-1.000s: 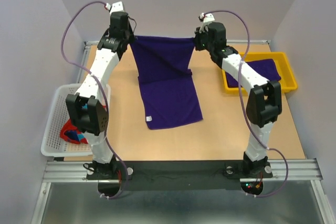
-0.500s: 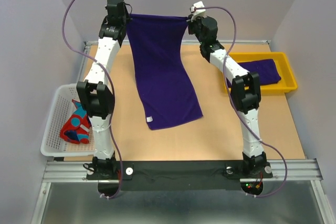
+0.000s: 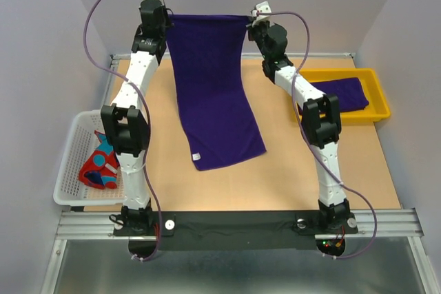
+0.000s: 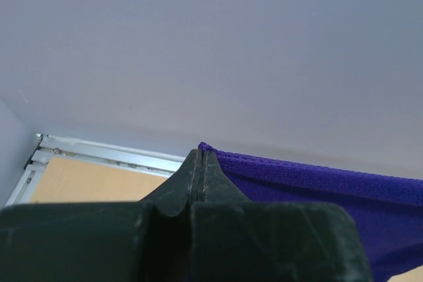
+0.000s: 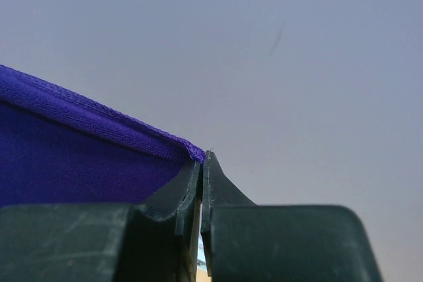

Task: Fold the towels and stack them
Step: Fold the towel

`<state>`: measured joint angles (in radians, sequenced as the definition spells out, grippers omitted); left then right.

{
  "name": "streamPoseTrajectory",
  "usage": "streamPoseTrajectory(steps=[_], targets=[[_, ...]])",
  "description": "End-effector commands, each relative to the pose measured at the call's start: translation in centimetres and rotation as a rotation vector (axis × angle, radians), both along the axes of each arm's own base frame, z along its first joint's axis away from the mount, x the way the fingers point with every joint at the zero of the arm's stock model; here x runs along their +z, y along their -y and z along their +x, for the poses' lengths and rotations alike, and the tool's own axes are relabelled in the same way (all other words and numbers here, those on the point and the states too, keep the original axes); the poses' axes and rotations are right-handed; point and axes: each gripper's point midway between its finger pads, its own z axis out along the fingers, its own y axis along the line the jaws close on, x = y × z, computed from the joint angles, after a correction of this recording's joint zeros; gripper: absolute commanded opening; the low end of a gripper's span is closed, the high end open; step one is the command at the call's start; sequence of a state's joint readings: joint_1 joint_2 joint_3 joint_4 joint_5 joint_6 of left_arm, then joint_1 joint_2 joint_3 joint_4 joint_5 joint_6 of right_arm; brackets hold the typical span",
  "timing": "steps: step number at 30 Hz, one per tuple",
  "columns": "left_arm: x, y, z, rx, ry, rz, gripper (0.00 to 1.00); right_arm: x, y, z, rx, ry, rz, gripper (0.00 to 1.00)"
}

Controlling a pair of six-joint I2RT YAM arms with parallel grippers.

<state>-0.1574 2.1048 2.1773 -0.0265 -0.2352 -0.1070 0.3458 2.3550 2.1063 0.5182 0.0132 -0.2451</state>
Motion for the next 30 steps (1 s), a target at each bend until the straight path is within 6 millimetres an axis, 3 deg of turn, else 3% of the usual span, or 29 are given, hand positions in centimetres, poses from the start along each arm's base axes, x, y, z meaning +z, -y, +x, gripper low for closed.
streamPoseTrajectory(steps=[1, 2, 3, 4, 6, 8, 9, 11, 13, 15, 16, 18, 19, 21, 22, 23, 27, 29, 30], targets=[[4.2, -4.6, -2.3, 0.109, 0.073, 0.028, 0.0, 2.1, 4.8, -0.1, -0.103, 0.053, -0.005, 0.01], [3.5, -4.4, -2.4, 0.105, 0.059, 0.018, 0.0, 1.7, 4.8, -0.4, -0.097, 0.043, -0.01, 0.01], [1.2, -4.4, -2.5, 0.105, 0.01, 0.02, 0.0, 1.3, 4.7, -0.6, -0.091, 0.032, -0.02, 0.01], [1.2, -4.5, -3.0, 0.105, 0.006, 0.015, 0.0, 1.4, 4.6, -1.1, -0.077, 0.027, -0.029, 0.01], [-0.8, -4.3, -3.7, 0.094, -0.041, 0.004, 0.0, -0.9, 4.4, -1.6, -0.056, -0.026, -0.051, 0.01], [-1.9, -4.0, -4.2, 0.079, -0.065, -0.008, 0.0, -0.9, 4.3, -2.5, -0.038, -0.048, -0.064, 0.01], [-2.8, -4.0, -4.7, 0.076, -0.086, -0.011, 0.0, -2.4, 3.7, -2.9, -0.005, -0.08, -0.084, 0.01], [-3.4, -3.7, -5.2, 0.059, -0.103, -0.019, 0.0, -2.7, 3.7, -3.7, 0.014, -0.113, -0.101, 0.0], [-5.1, -3.3, -6.4, 0.033, -0.173, -0.026, 0.0, -4.6, 3.6, -4.6, 0.038, -0.178, -0.121, 0.0], [-6.1, -2.9, -7.3, 0.013, -0.219, -0.033, 0.0, -4.8, 3.5, -5.7, 0.055, -0.204, -0.123, 0.01], [-7.1, -2.8, -8.4, 0.007, -0.263, -0.047, 0.0, -5.5, 3.8, -6.6, 0.061, -0.236, -0.132, 0.01], [-8.7, -2.2, -10.3, -0.024, -0.324, -0.069, 0.0, -4.9, 3.9, -8.0, 0.072, -0.254, -0.123, 0.0], [-9.4, -2.0, -11.0, -0.038, -0.345, -0.078, 0.0, -6.4, 4.0, -8.7, 0.086, -0.306, -0.132, 0.01], [-11.1, -1.6, -12.9, -0.053, -0.403, -0.105, 0.0, -6.4, 4.0, -9.9, 0.102, -0.339, -0.124, 0.01], [-11.7, -1.5, -13.6, -0.057, -0.42, -0.113, 0.0, -8.2, 4.1, -10.9, 0.109, -0.388, -0.132, 0.01], [-12.8, -1.4, -14.9, -0.063, -0.449, -0.124, 0.0, -8.5, 4.2, -11.5, 0.113, -0.402, -0.123, 0.01], [-15.2, -1.3, -18.0, -0.076, -0.51, -0.135, 0.0, -10.2, 4.8, -14.5, 0.124, -0.479, -0.117, 0.01], [-16.0, -1.0, -19.2, -0.091, -0.535, -0.144, 0.0, -9.7, 5.1, -15.9, 0.13, -0.487, -0.106, 0.01], [-16.4, -0.9, -19.9, -0.095, -0.544, -0.151, 0.0, -11.2, 5.2, -16.9, 0.136, -0.527, -0.109, 0.01]])
